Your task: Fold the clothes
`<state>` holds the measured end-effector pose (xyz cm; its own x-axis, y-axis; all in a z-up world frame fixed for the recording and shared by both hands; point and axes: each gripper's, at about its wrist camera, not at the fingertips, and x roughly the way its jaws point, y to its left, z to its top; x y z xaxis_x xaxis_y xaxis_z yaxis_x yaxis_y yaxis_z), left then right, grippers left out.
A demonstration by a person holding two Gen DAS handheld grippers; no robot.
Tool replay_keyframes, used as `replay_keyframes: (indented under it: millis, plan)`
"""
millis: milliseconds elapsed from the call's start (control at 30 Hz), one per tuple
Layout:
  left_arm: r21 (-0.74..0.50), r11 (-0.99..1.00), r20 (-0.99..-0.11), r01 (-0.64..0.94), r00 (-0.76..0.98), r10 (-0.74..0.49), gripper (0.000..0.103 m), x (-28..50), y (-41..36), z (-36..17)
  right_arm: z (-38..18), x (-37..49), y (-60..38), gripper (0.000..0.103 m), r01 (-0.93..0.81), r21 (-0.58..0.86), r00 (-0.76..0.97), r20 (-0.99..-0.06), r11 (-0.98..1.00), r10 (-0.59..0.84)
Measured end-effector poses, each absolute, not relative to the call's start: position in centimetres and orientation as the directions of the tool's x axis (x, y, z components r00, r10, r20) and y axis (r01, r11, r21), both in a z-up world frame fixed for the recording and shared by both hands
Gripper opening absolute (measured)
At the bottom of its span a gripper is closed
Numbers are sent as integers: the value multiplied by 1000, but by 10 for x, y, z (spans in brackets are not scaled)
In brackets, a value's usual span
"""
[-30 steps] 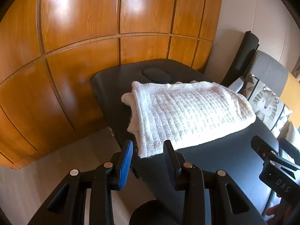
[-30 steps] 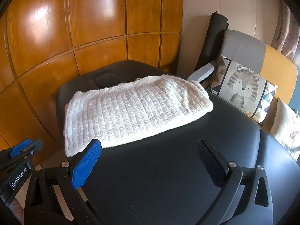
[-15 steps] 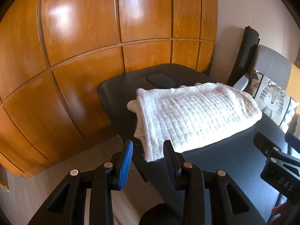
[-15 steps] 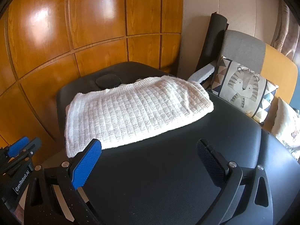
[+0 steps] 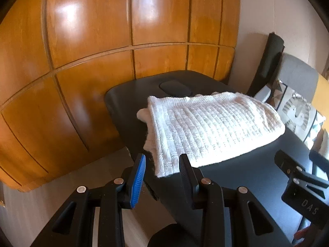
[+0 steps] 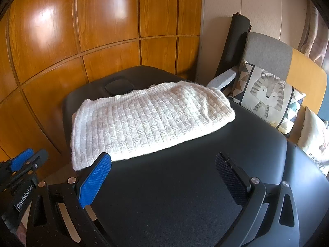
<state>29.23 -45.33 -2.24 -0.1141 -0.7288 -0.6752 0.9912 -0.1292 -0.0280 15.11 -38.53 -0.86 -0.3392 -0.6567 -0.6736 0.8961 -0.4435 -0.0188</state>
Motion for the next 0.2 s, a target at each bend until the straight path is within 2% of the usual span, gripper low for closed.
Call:
replay_keyframes:
  millis: [200]
  plan:
    - [-22, -137, -653, 990, -118, -748, 33, 292, -451, -21, -10, 150, -384, 103, 895, -13, -337, -675, -447, -656]
